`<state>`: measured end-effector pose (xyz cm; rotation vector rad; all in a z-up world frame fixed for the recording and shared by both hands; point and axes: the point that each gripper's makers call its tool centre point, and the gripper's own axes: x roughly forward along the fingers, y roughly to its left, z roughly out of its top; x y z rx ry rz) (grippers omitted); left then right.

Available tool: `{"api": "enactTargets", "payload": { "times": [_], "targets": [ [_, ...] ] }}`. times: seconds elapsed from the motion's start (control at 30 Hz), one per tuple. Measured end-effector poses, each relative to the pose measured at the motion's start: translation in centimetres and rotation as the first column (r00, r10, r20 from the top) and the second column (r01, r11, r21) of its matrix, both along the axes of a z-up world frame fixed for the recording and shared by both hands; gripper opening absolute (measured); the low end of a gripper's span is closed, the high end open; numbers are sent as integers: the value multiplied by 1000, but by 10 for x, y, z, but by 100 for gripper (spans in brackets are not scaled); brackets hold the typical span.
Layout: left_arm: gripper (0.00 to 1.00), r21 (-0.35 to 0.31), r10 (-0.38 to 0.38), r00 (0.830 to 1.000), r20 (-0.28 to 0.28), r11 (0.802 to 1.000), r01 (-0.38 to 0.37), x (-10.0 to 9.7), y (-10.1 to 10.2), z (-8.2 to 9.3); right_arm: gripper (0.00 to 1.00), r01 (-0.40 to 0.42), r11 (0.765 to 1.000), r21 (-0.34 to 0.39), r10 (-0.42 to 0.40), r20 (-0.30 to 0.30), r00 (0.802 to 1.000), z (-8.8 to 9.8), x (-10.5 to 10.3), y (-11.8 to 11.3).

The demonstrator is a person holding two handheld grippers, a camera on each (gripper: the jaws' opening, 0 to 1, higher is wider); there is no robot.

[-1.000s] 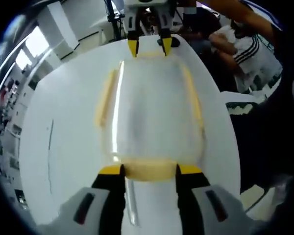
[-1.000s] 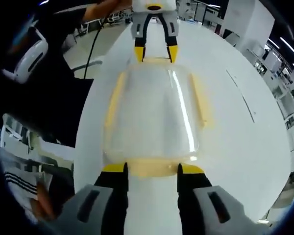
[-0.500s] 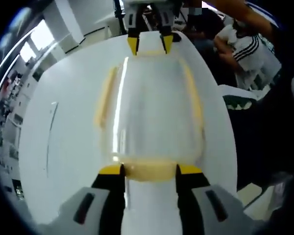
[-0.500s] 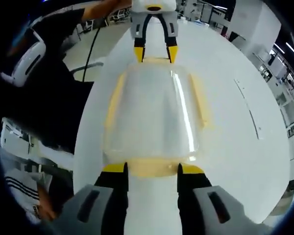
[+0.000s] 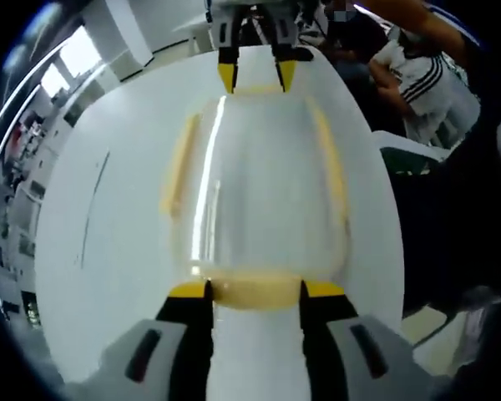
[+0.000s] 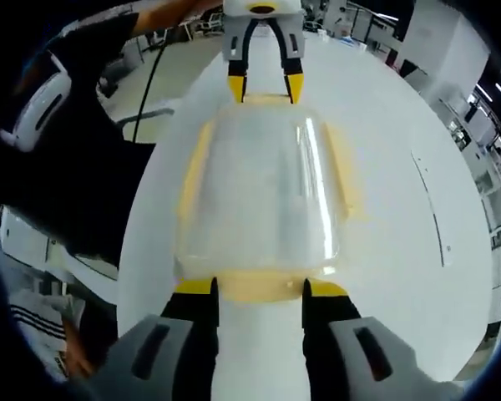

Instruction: Snap each plastic latch of the storage box into its locked position after aligning the lid with the box until every specified latch is closed and the lid sits flush.

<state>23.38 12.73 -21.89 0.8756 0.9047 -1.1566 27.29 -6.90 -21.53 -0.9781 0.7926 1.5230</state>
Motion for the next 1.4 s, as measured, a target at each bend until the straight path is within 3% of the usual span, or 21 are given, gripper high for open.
{"api": "enactTargets", "payload": {
  "times": [0.27,0.5,0.8,1.1,1.27,1.4],
  "targets": [
    [39,21,18,1000,5,1000,-19,-3,20,-1,36,-10,1000,11,10,11,1000,-1,-7,25],
    [39,28,39,999,7,999,-40,13,40,1,36,-18,1000,14,18,22,1000,-2,-11,39],
    [39,25,59,998,12,998,-60,13,56,1,36,-27,1000,14,27,22,999,-7,-5,57],
    [39,8,73,997,19,997,-73,10,61,0,36,-27,1000,9,26,23,999,-10,-7,63],
    [39,0,73,997,15,997,-73,23,69,3,36,-25,1000,4,25,19,1000,-10,-8,63],
    [39,-4,74,997,16,997,-74,23,69,3,37,-24,1000,-3,24,10,1000,-10,-10,63]
  ]
}}
